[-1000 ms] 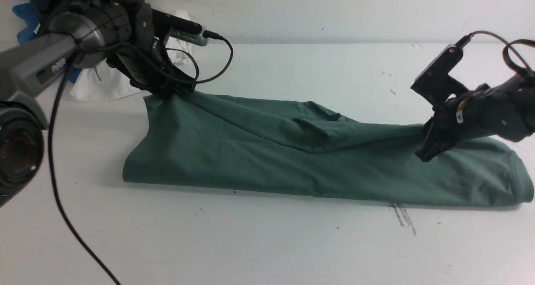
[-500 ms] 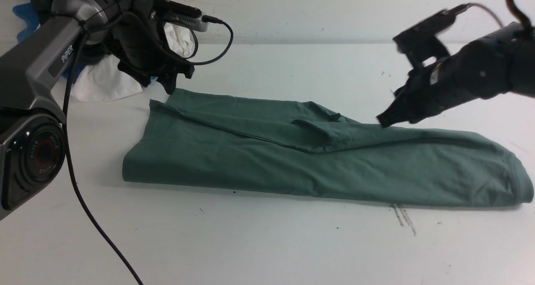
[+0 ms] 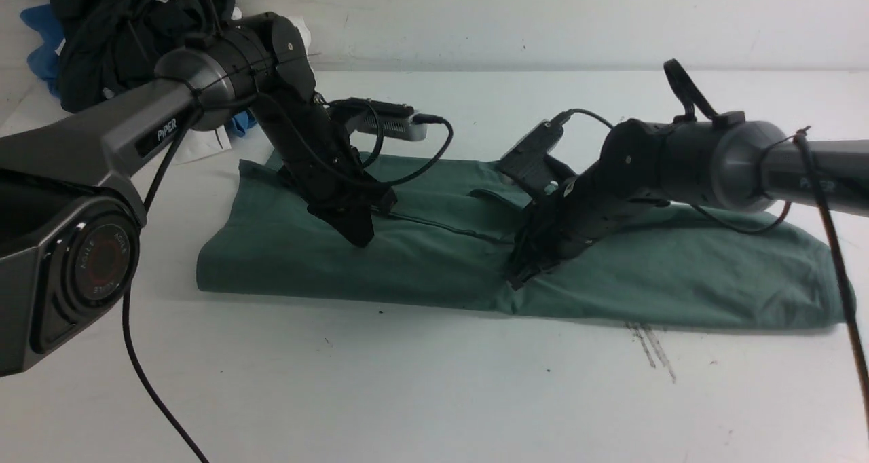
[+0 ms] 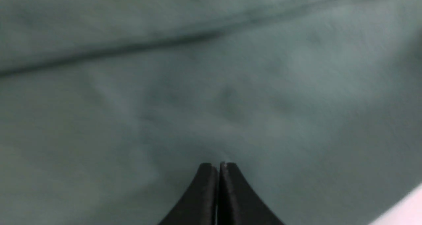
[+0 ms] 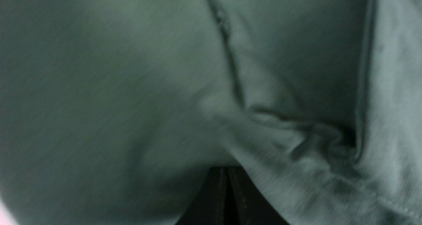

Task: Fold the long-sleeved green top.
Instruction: Use both arms to drag the lower edge of the fabric forward and fold it over the upper edge

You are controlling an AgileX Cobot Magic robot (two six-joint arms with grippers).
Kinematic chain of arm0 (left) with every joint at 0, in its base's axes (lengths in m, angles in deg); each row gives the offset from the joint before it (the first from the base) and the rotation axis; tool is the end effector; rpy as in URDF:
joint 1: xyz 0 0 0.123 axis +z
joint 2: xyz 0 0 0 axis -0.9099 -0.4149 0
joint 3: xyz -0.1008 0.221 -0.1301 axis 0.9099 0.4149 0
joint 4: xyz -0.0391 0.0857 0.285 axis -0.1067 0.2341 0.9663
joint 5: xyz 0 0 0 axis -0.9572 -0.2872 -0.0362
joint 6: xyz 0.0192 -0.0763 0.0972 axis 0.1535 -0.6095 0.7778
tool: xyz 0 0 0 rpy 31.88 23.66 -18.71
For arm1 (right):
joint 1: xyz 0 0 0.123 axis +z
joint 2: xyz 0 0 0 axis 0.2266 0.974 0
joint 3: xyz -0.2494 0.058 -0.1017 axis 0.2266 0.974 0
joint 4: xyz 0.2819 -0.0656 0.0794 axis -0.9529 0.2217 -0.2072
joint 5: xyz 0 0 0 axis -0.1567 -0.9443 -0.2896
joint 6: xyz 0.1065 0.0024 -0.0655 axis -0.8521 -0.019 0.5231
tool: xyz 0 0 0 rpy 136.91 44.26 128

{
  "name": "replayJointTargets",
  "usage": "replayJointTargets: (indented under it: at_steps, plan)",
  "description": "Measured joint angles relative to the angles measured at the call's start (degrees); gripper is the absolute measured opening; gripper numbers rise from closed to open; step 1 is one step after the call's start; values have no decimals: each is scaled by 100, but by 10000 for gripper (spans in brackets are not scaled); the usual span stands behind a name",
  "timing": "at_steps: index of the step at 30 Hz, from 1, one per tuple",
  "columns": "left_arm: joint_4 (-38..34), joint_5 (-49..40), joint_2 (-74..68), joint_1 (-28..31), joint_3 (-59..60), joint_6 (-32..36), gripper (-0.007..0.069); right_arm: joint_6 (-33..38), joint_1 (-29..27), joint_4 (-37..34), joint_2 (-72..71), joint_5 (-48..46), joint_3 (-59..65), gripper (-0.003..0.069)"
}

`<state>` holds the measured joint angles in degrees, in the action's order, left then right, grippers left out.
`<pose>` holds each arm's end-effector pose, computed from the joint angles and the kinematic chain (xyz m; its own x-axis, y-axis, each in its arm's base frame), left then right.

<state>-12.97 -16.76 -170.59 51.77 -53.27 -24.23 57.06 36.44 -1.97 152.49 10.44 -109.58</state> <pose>0.5068 -0.1673 0.1276 -0.8540 0.4662 -0.2308 0.5174 0.8074 -0.2836 0.4485 0.2193 0.0816 -0.5421 -0.7030 -0.4604 -0.7805 0.6243 -0.0342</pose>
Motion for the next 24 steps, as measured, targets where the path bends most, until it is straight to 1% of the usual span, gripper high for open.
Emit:
replayJointTargets:
  at_steps: [3,5,6,8,11,14,18,20,22,23,24]
  plan:
    - [63,7,-18,-34,58,15,-8,-414,-18,156,184,65,-385,-14]
    - [97,12,-59,-33,58,9,-8,-545,-37,327,218,119,-508,-14]
    - [106,12,-74,-33,58,8,-8,-545,-44,327,227,119,-520,-14]
    - [146,15,-198,-33,58,-19,-8,-619,-83,617,295,135,-630,-14]
    - [107,15,-225,-33,47,-36,-8,-641,-97,813,371,-70,-652,-14]
    - [101,15,-237,-33,44,-43,-8,-653,-86,829,366,-232,-676,-14]
    - [101,15,-237,-33,44,-43,-8,-620,-72,853,366,-190,-682,-14]
    - [101,15,-237,-33,44,-45,-8,-569,-72,1050,440,293,-682,-14]
    - [101,15,-237,-33,44,-49,-8,-747,-129,1257,541,886,-682,-14]
    - [112,15,-237,-33,44,-49,-8,-1003,-179,1326,598,1302,-682,-14]
    - [138,15,-237,-33,44,-60,-8,-1499,-285,1401,687,1779,-676,-14]
